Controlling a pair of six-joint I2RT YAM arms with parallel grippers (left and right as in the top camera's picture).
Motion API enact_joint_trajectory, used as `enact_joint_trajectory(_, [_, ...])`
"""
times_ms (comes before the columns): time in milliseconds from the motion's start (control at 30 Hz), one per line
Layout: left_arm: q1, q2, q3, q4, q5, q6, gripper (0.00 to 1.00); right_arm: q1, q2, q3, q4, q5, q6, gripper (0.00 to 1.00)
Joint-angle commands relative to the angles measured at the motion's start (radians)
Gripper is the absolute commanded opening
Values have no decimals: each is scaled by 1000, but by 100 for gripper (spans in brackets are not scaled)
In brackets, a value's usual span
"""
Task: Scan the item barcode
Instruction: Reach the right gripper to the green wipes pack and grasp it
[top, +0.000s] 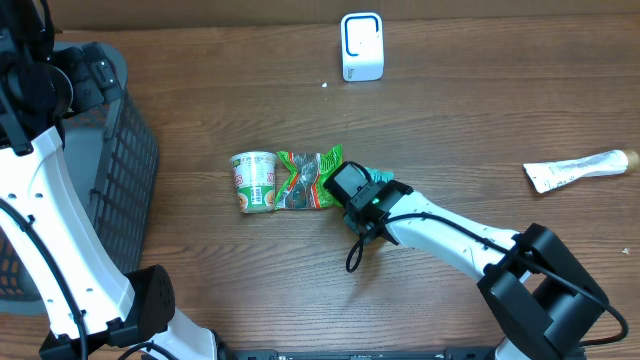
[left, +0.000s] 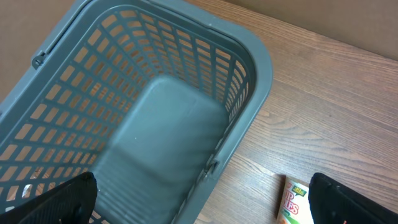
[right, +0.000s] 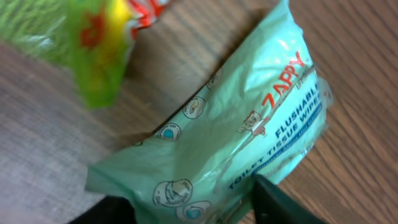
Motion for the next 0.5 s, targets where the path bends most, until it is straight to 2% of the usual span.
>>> enact_joint_trajectory(0, [0, 4, 2, 1, 1, 15, 100, -40, -11, -10, 32, 9, 2, 45])
enact_joint_trajectory(33, [0, 4, 2, 1, 1, 15, 100, -45, -11, -10, 36, 8, 1, 42])
enact_joint_trajectory(67, [0, 4, 2, 1, 1, 15, 100, -49, -11, -9, 39, 9, 1, 32])
enact_joint_trajectory(133, [0, 4, 2, 1, 1, 15, 100, -48, -11, -9, 41, 8, 4, 21])
enact_joint_trajectory(167, [0, 4, 2, 1, 1, 15, 100, -48, -12, -8, 45, 8, 5, 11])
enact_joint_trajectory(233, [0, 4, 2, 1, 1, 15, 100, -48, -12, 0, 42, 9, 37, 4])
enact_joint_trajectory(267, [0, 4, 2, 1, 1, 15, 100, -48, -19, 34, 12, 6, 127, 4])
enact_joint_trajectory(467, [0, 4, 2, 1, 1, 15, 100, -85, -90, 226, -188, -166, 229, 4])
